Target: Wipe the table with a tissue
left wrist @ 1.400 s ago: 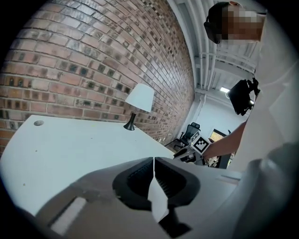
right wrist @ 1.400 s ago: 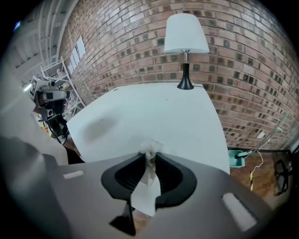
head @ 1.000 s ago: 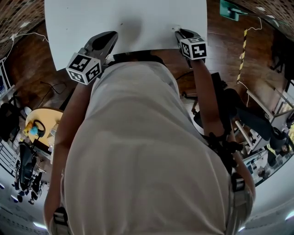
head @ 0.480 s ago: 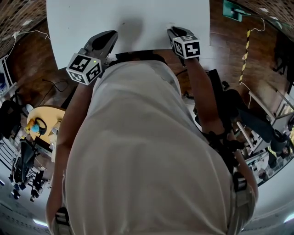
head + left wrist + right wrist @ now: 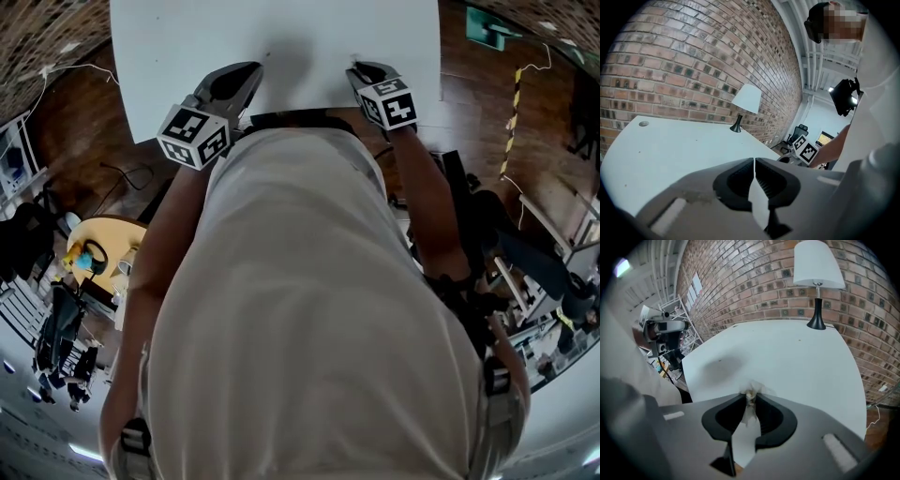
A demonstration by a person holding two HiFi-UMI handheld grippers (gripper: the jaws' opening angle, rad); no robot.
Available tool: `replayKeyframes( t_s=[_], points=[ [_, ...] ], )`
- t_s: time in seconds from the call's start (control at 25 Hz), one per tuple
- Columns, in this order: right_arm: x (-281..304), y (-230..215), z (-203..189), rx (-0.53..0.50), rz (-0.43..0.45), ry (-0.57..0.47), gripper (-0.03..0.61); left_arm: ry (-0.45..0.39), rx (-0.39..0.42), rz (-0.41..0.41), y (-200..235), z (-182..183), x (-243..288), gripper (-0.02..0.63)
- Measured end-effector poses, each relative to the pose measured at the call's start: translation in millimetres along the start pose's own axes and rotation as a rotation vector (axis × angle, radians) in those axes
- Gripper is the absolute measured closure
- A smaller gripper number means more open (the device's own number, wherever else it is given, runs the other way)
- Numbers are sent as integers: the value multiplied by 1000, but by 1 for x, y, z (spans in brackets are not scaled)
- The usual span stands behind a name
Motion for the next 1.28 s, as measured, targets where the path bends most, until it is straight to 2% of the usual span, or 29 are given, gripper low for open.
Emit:
replayKeyframes(
  t_s=[0.24, 0.36, 0.48, 0.8, 1.04, 1.12, 1.28],
  points=[
    [-17, -27, -5, 51, -75, -32, 506, 1, 24, 44, 3, 3, 2, 607],
    [-23, -45, -14, 84, -123, -5, 506, -8, 36, 66, 5, 5, 3, 607],
    [-20, -45, -21, 74, -121, 23, 506, -13, 38, 85, 7, 5, 3, 609],
    [11, 21, 1, -84, 52, 9, 506, -12, 28, 122, 5, 6, 2, 607],
    [16, 58, 11, -219, 221, -7, 506, -26, 8, 164, 7, 8, -1, 607],
    [11, 45, 18, -207, 205, -48, 505, -38, -7, 186, 7, 7, -2, 607],
    [-3, -24, 36, -76, 76, -113, 506, -74, -44, 246, 13, 5, -12, 607]
  ],
)
Point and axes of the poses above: the fingertips, and each gripper's own axes: x forward along the fingers, y to its left, z out of its top, the point moved 4 cm from there along -x, backward along the fingers, and after that the axes turned 3 degrees about -z, right-handed, at the moved point
